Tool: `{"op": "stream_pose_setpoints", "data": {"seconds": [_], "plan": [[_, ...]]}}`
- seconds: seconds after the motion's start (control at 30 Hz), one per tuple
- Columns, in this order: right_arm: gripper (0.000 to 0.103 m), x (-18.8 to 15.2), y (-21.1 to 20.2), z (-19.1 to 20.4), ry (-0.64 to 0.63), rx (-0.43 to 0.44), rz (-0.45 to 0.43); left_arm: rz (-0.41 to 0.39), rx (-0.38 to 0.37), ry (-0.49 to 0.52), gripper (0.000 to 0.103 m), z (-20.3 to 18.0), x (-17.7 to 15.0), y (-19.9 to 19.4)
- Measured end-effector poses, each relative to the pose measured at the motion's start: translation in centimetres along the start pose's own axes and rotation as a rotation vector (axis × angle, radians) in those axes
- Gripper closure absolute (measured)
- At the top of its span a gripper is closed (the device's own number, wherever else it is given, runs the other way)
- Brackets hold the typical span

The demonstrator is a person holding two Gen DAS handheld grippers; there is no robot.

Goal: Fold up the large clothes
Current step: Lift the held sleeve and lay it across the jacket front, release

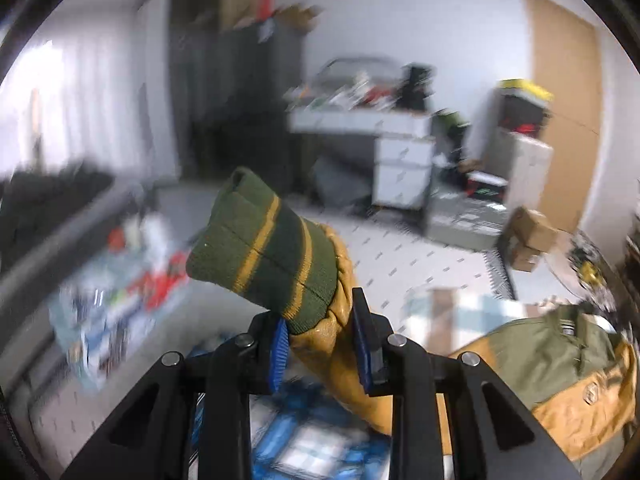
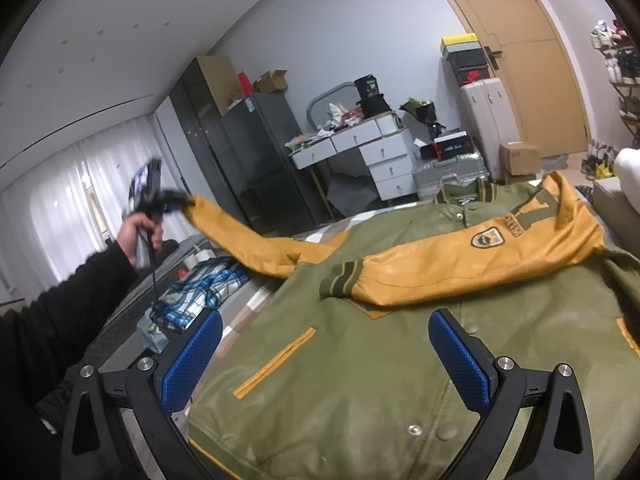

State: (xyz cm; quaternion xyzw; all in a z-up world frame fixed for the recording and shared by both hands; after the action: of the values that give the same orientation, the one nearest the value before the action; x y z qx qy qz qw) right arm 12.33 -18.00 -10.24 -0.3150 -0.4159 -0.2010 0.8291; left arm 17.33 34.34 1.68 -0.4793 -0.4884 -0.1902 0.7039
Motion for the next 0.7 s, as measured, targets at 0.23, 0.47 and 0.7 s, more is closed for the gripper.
{"op": "stream_pose_setpoints", "data": {"seconds": [0.23, 0.47, 0.7], "plan": [[0.000, 0.0, -1.1, -2.5, 0.065, -0.008, -0.022, -0.176, -0.214, 0.283, 0.085, -13.6, 3.7, -8.9], [0.000, 0.1, -2.8, -5.7, 0.140, -0.054, -0.025, -0.155, -0.450, 0.542, 0.086, -27.1, -0.4, -10.0], [0.000, -0.1, -4.2, -8.8, 0.222, -0.107, -0.021, -0.006, -0.686, 0.676, 0.086, -37.0, -8.4, -7.2]]}}
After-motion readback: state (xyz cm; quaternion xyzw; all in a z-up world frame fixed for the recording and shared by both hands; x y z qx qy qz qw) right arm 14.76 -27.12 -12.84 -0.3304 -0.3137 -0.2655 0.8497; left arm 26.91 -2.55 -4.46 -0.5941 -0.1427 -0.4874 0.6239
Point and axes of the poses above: each gripper's, at about its wrist camera, not at the fingertips, and y roughly the way its jaws point, z to its left, x to its top, the point moved 2 cm from there along y, roughly the way its jaws point, and after that the axes turned 5 degrees about y, right-handed, at the moved point
